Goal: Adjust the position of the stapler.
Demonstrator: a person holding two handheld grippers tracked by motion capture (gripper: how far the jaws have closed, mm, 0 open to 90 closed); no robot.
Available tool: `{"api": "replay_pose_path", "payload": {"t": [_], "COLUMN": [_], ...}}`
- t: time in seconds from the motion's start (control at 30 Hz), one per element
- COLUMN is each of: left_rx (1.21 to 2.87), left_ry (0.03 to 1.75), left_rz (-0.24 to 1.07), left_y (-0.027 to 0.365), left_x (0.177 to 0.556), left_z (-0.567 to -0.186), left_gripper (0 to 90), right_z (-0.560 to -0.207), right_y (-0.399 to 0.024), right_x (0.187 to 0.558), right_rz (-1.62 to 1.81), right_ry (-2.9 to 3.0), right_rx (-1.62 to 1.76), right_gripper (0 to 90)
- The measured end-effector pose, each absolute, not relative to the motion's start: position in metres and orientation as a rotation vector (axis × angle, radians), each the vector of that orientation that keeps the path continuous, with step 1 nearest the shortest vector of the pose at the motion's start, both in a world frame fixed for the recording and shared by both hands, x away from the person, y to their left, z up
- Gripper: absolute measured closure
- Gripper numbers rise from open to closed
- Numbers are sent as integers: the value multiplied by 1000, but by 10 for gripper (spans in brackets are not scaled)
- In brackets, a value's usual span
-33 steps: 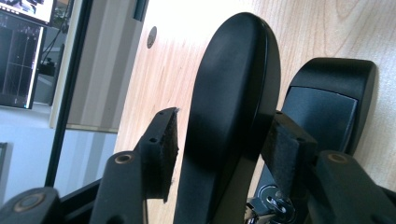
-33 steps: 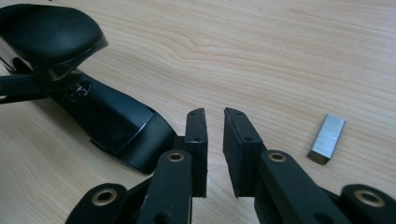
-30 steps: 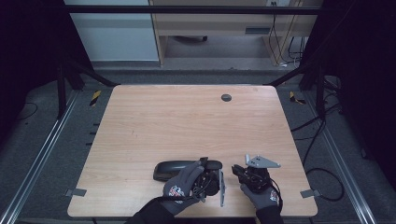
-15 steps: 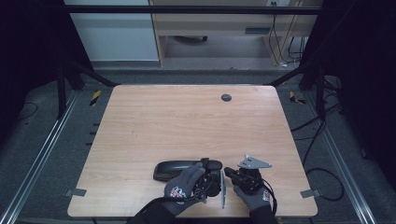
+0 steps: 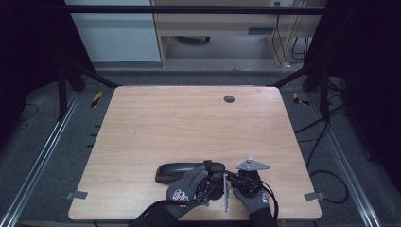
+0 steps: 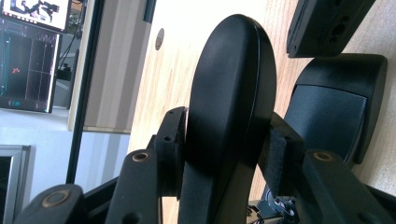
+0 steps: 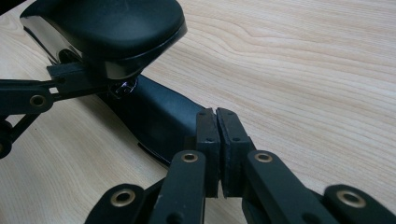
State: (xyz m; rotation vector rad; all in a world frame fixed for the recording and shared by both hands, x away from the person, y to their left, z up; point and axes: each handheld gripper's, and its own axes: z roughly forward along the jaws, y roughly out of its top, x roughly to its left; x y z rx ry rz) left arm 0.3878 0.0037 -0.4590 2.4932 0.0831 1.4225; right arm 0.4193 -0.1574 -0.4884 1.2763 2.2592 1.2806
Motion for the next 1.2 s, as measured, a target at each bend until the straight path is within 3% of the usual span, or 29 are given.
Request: {"api": "replay_pose_path", "payload": {"t": [1.2], "left_rx": [2488], "left_ry": [85], "left_rz": [1434], "left_y": [4], "left_x": [387], "left_z": [-459], "left_gripper": [559], "right_z": [-497], "right_y": [-140], "right_x": [421], "right_rz": [1265], "right_ry": [2337], "right_rx": [1255], "right_gripper": [900]}}
